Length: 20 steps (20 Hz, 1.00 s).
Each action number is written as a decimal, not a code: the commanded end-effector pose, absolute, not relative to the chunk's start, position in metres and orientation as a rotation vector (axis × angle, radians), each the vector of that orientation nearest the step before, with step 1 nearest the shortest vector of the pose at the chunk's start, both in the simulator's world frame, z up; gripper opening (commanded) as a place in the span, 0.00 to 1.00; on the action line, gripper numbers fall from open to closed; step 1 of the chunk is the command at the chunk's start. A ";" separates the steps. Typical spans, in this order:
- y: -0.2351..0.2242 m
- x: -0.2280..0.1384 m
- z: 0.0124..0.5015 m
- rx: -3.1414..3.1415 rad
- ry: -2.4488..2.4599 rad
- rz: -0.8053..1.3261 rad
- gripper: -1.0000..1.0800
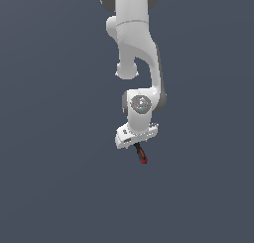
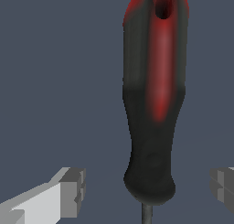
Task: Pick up the object and move it to a goal position.
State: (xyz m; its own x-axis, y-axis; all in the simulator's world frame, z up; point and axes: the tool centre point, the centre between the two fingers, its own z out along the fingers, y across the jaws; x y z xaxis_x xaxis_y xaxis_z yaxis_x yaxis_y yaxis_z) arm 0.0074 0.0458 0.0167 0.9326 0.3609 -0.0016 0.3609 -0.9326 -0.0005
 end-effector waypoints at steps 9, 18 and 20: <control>0.046 0.008 0.015 -3.088 -0.577 0.000 0.00; 0.038 0.004 0.019 -3.088 -0.577 0.001 0.00; 0.032 0.000 0.023 -3.088 -0.577 0.001 0.00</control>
